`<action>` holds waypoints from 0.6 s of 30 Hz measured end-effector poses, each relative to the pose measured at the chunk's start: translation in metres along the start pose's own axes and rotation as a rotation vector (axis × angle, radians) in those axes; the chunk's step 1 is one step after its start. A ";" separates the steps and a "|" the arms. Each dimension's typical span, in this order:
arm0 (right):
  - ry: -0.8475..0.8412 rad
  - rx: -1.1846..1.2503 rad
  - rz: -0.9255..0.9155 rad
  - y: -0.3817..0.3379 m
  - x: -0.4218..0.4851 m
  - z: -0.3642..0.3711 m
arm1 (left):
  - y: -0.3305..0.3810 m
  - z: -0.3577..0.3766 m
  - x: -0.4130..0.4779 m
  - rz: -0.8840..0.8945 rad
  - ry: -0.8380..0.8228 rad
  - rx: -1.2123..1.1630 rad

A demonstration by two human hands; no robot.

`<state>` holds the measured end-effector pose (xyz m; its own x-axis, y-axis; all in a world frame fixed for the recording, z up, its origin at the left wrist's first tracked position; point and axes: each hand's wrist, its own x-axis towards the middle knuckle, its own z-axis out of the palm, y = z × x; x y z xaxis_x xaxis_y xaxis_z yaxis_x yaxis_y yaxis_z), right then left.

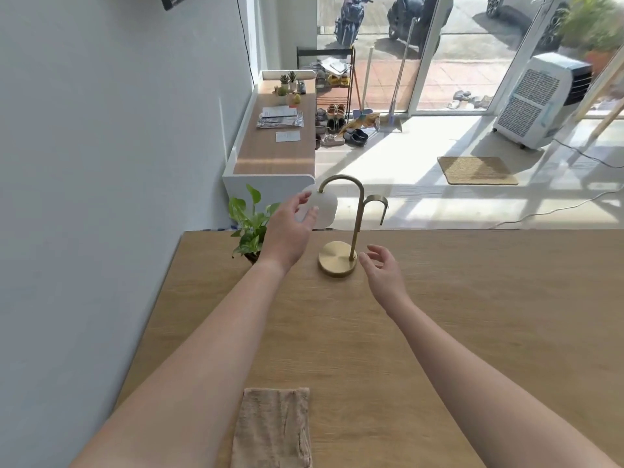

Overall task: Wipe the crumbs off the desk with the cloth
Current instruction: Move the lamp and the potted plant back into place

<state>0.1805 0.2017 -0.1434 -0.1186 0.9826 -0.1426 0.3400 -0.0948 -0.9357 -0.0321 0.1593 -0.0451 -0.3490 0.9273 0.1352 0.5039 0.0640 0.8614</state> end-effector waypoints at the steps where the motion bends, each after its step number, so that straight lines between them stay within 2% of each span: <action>1: -0.002 -0.002 0.009 0.001 0.009 0.001 | 0.003 0.002 0.007 0.019 0.011 0.022; 5: -0.025 -0.032 0.043 0.010 0.042 0.006 | 0.010 0.012 0.034 0.083 0.027 0.109; 12: -0.068 -0.077 0.091 0.028 0.082 0.017 | 0.014 0.022 0.062 0.131 0.021 0.126; 18: -0.100 -0.118 0.109 0.043 0.097 0.026 | 0.008 0.031 0.069 0.187 0.102 0.121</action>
<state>0.1590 0.2890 -0.2060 -0.1655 0.9462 -0.2780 0.4618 -0.1747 -0.8696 -0.0276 0.2351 -0.0438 -0.3154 0.8856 0.3409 0.6558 -0.0562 0.7529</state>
